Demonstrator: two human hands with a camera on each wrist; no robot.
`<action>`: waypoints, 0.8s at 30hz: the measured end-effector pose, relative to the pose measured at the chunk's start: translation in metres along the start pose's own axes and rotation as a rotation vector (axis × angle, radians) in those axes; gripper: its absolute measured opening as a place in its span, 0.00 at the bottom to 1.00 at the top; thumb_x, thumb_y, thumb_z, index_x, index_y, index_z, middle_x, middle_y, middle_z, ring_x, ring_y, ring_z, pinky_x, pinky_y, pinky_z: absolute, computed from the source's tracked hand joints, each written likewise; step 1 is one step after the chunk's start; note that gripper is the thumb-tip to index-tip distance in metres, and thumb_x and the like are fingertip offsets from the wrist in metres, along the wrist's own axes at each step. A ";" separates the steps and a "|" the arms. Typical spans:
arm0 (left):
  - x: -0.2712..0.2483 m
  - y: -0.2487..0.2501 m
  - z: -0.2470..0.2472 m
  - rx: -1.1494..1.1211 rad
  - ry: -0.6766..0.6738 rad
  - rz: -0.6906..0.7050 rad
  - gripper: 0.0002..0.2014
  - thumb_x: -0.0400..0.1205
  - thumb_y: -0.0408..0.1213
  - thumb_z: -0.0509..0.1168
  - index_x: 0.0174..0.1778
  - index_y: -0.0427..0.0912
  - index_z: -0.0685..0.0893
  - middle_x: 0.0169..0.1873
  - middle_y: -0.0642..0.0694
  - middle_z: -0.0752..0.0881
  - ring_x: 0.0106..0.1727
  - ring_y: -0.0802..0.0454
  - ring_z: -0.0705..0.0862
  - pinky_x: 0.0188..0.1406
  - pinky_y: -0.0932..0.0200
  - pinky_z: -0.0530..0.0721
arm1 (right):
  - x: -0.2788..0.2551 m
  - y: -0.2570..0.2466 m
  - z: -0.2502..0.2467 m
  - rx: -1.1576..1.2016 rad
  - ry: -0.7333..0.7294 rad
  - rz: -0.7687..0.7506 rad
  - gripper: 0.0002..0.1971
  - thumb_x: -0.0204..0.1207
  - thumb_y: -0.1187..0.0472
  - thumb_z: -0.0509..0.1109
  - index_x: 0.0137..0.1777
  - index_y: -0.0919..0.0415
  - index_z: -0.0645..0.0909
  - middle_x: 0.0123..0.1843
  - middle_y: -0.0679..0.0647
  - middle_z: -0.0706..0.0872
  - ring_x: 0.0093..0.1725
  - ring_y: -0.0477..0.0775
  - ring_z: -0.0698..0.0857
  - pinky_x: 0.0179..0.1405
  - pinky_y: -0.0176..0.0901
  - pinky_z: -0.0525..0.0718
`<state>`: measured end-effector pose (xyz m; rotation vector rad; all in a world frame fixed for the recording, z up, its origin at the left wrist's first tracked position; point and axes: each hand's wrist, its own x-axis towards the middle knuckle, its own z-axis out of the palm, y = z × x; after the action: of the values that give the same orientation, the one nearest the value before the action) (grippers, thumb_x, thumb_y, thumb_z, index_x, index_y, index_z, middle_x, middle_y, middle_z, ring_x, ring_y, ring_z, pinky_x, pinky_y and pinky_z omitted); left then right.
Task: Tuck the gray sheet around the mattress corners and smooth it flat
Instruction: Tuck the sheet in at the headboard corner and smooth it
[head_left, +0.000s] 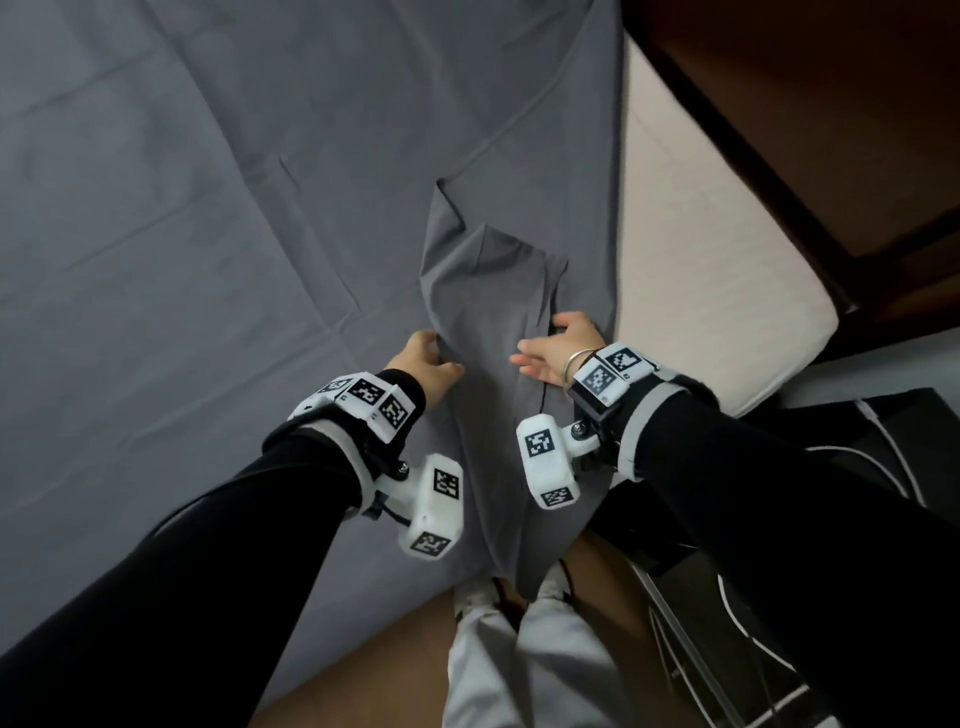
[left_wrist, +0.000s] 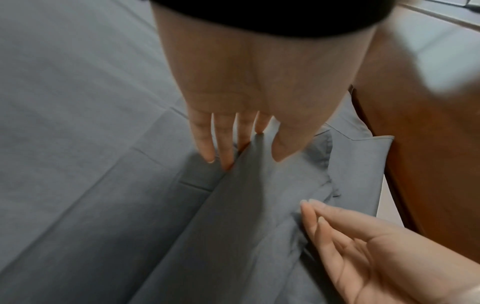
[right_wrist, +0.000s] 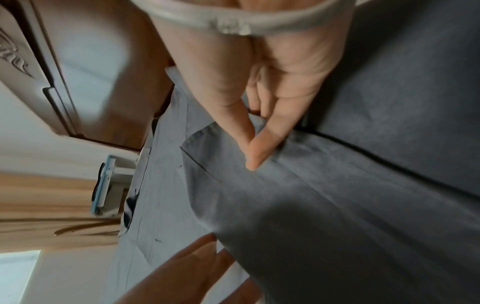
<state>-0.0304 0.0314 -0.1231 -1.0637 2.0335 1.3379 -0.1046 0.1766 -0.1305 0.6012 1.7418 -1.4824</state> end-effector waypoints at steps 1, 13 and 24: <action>0.003 0.001 0.002 -0.034 0.006 -0.001 0.28 0.80 0.35 0.65 0.77 0.42 0.64 0.68 0.40 0.81 0.63 0.35 0.83 0.61 0.45 0.82 | 0.002 -0.001 0.000 0.002 -0.002 -0.003 0.28 0.77 0.77 0.65 0.76 0.68 0.61 0.46 0.63 0.80 0.31 0.53 0.87 0.23 0.35 0.86; -0.017 0.072 0.056 -0.049 -0.102 0.146 0.28 0.82 0.37 0.63 0.78 0.43 0.63 0.66 0.43 0.81 0.54 0.42 0.85 0.56 0.51 0.82 | -0.035 -0.014 -0.103 -0.254 0.441 -0.295 0.08 0.68 0.61 0.75 0.40 0.67 0.82 0.38 0.58 0.84 0.43 0.64 0.85 0.43 0.49 0.84; -0.057 0.134 0.183 0.161 -0.302 0.296 0.27 0.82 0.36 0.62 0.78 0.46 0.64 0.72 0.47 0.77 0.71 0.43 0.78 0.63 0.49 0.79 | -0.090 0.019 -0.286 -0.021 0.978 -0.240 0.12 0.75 0.58 0.68 0.42 0.70 0.77 0.34 0.61 0.86 0.11 0.41 0.78 0.27 0.50 0.82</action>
<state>-0.1100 0.2477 -0.0834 -0.4700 2.0772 1.3525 -0.1062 0.4688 -0.0598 1.2869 2.6243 -1.4119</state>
